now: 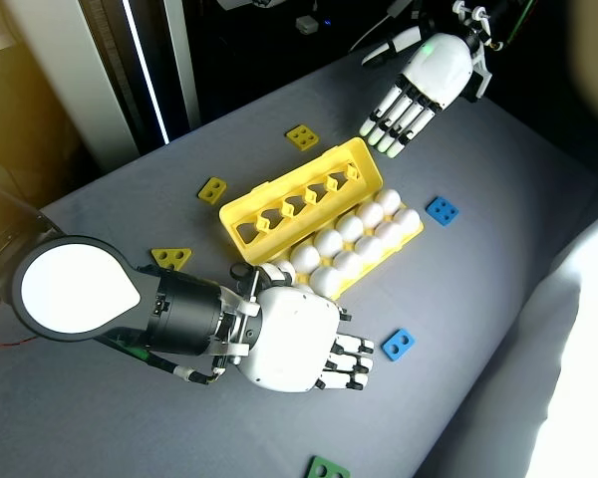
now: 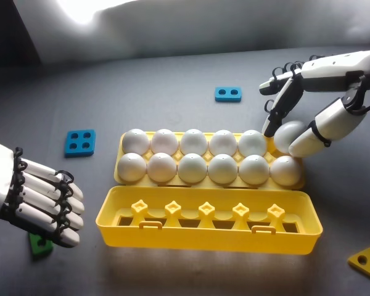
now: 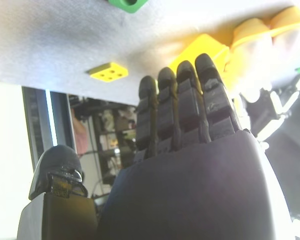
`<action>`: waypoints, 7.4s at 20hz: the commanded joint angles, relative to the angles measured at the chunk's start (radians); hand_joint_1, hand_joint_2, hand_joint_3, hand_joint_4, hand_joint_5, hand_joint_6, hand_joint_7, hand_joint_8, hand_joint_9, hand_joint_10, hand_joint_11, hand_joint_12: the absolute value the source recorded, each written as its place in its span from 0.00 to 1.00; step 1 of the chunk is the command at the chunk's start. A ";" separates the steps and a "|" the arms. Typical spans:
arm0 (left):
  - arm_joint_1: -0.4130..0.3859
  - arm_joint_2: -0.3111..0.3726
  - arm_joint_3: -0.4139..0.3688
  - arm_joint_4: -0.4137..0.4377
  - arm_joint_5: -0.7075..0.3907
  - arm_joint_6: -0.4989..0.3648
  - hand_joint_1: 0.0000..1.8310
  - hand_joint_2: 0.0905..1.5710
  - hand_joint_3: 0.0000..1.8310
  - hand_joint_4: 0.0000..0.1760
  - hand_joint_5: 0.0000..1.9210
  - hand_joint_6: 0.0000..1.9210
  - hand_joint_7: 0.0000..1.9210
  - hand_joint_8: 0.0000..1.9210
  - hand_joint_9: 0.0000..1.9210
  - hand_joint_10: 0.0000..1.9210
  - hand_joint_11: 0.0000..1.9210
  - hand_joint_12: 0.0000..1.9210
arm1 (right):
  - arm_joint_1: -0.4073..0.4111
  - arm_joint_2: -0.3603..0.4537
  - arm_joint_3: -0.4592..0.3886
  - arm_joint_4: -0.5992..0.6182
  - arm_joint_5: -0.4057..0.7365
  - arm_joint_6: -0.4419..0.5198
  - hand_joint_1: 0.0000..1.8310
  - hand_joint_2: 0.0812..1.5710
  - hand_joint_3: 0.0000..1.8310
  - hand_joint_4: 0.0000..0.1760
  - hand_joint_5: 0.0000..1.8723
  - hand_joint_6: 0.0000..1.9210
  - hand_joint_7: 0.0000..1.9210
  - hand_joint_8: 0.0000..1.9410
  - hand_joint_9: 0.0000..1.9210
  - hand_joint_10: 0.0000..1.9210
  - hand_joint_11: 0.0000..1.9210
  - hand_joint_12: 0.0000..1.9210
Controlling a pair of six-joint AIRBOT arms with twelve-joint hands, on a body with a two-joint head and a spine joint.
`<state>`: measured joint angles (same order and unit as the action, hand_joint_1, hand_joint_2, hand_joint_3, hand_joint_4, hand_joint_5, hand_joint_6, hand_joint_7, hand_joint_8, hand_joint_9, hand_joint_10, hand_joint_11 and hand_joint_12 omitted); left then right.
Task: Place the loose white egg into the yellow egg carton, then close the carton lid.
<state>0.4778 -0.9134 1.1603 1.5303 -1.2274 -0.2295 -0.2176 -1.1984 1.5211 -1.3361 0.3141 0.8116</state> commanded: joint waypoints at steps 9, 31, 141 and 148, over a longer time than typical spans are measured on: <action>-0.007 0.014 0.003 -0.063 -0.056 -0.004 0.00 0.70 0.00 0.00 0.15 0.00 0.13 0.00 0.09 0.00 0.00 0.16 | 0.002 0.011 0.001 0.027 0.023 0.002 0.56 0.67 0.00 1.00 0.55 0.46 0.11 0.00 0.00 0.00 0.00 0.00; 0.001 0.016 -0.005 -0.063 -0.057 -0.005 0.00 0.70 0.00 0.00 0.14 0.00 0.14 0.00 0.09 0.00 0.00 0.16 | 0.049 0.018 0.002 0.064 0.036 -0.109 0.38 0.53 0.00 1.00 0.32 0.00 0.05 0.00 0.00 0.00 0.00 0.00; -0.210 0.085 -0.052 -0.073 0.045 0.048 0.00 0.76 0.00 0.00 0.24 0.01 0.26 0.01 0.21 0.02 0.00 0.41 | 0.087 0.426 -0.487 0.146 0.795 -1.064 0.15 0.67 0.01 0.00 0.05 0.00 0.04 0.00 0.00 0.00 0.00 0.00; -0.218 0.086 -0.062 -0.101 0.086 0.016 0.05 0.85 0.00 0.00 0.39 0.01 0.45 0.02 0.32 0.25 0.05 0.66 | 0.075 0.427 -0.490 0.150 0.795 -1.066 0.15 0.80 0.00 0.00 0.22 0.01 0.26 0.01 0.23 0.02 0.00 0.49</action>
<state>0.2657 -0.8440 1.0927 1.5017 -1.1149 -0.2119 -0.1490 -0.7822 1.0344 -1.2732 1.0473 -0.2489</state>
